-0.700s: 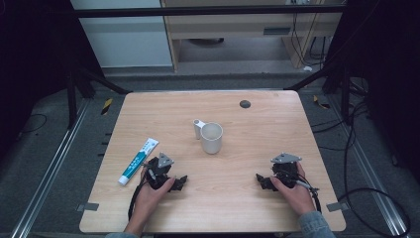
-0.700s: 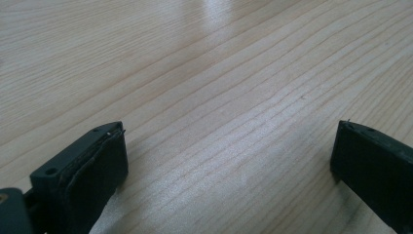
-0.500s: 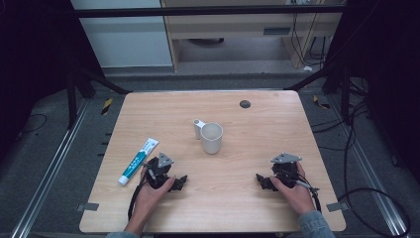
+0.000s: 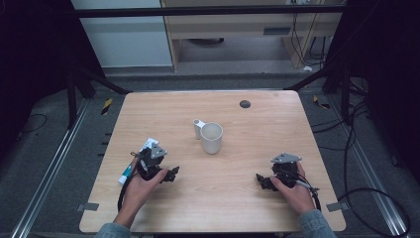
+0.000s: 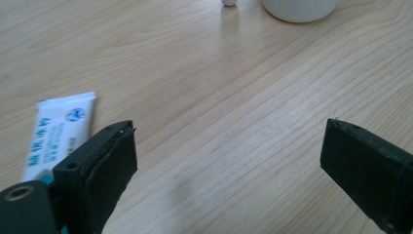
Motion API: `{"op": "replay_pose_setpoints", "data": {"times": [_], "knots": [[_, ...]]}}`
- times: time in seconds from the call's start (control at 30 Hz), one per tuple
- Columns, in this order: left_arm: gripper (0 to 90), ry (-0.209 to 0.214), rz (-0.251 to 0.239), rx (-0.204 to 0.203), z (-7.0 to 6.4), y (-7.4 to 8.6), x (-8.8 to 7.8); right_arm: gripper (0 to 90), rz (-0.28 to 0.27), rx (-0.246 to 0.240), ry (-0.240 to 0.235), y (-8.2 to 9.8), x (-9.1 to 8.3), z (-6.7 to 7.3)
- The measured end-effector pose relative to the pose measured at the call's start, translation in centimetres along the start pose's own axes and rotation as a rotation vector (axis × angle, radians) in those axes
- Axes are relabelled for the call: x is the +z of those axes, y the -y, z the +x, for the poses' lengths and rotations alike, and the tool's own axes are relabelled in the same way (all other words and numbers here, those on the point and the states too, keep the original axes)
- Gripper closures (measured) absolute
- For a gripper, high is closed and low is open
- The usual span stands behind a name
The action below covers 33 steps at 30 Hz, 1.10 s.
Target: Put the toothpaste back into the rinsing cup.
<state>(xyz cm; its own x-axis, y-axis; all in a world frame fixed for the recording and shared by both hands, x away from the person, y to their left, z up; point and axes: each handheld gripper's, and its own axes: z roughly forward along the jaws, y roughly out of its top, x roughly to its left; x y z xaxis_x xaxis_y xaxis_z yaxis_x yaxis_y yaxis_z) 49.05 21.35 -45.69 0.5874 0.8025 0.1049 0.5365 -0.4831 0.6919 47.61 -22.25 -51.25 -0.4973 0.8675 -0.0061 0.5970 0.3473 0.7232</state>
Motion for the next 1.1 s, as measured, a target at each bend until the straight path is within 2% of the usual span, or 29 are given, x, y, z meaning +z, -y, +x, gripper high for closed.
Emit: {"op": "replay_pose_setpoints", "data": {"times": [0.07, 0.1, 0.13, 0.2, 0.3, 0.4, 0.43, 0.47, 0.57, 0.6, 0.63, 0.8, 0.9, 0.97, 1.03, 1.1], "knots": [[7.2, -0.009, -0.001, 0.002, 0.3, -0.2, -0.5, 1.0, 0.001, 0.006, -0.006, -0.1, 0.0, 0.0], [7.8, -0.026, 0.008, 0.012, 1.1, -0.5, -1.4, 1.0, -0.003, -0.005, 0.003, -0.1, 0.1, -0.1], [7.9, -0.026, 0.015, 0.011, 1.4, -0.6, -1.8, 1.0, -0.001, 0.003, 0.0, -0.1, 0.1, 0.0], [8.4, -0.031, 0.038, 0.006, 2.4, -0.9, -2.5, 1.0, 0.001, -0.002, 0.001, -0.2, 0.2, -0.1], [10.0, -0.074, 0.099, 0.004, 4.1, -1.0, -3.1, 1.0, 0.001, 0.005, -0.008, -0.5, 0.4, -0.1], [12.1, -0.085, 0.148, -0.032, 5.9, -0.9, -3.3, 1.0, -0.002, -0.004, -0.001, -0.4, 0.5, -0.2], [12.8, -0.085, 0.148, -0.032, 5.9, -0.9, -3.3, 1.0, -0.002, -0.003, -0.001, -0.4, 0.5, -0.2], [13.3, -0.091, 0.179, -0.043, 6.8, -0.9, -3.2, 1.0, -0.002, -0.004, -0.001, -0.4, 0.5, -0.2], [14.1, -0.091, 0.246, -0.05, 7.9, -0.9, -2.6, 1.0, -0.002, -0.003, -0.001, -0.4, 0.5, -0.2], [14.1, -0.091, 0.246, -0.05, 7.9, -0.9, -2.6, 1.0, -0.002, -0.004, -0.001, -0.4, 0.5, -0.2], [15.0, -0.077, 0.276, -0.067, 8.4, -1.0, -2.3, 1.0, -0.002, -0.004, -0.001, -0.4, 0.5, -0.2], [17.9, -0.062, 0.357, -0.078, 9.4, -1.5, -1.1, 1.0, -0.002, -0.004, -0.002, -0.4, 0.5, -0.2], [22.4, -0.062, 0.394, -0.08, 9.9, -1.5, -0.3, 1.0, -0.002, -0.003, -0.002, -0.4, 0.5, -0.2], [28.6, -0.049, 0.403, -0.092, 10.2, -1.5, 0.2, 1.1, -0.001, -0.003, -0.001, -0.4, 0.5, -0.2], [29.8, -0.045, 0.41, -0.092, 10.3, -1.6, 0.5, 1.1, -0.001, -0.002, -0.001, -0.4, 0.4, -0.2], [34.8, -0.039, 0.422, -0.091, 10.3, -1.7, 1.0, 1.1, 0.0, 0.003, 0.002, -0.4, 0.4, -0.1]]}}
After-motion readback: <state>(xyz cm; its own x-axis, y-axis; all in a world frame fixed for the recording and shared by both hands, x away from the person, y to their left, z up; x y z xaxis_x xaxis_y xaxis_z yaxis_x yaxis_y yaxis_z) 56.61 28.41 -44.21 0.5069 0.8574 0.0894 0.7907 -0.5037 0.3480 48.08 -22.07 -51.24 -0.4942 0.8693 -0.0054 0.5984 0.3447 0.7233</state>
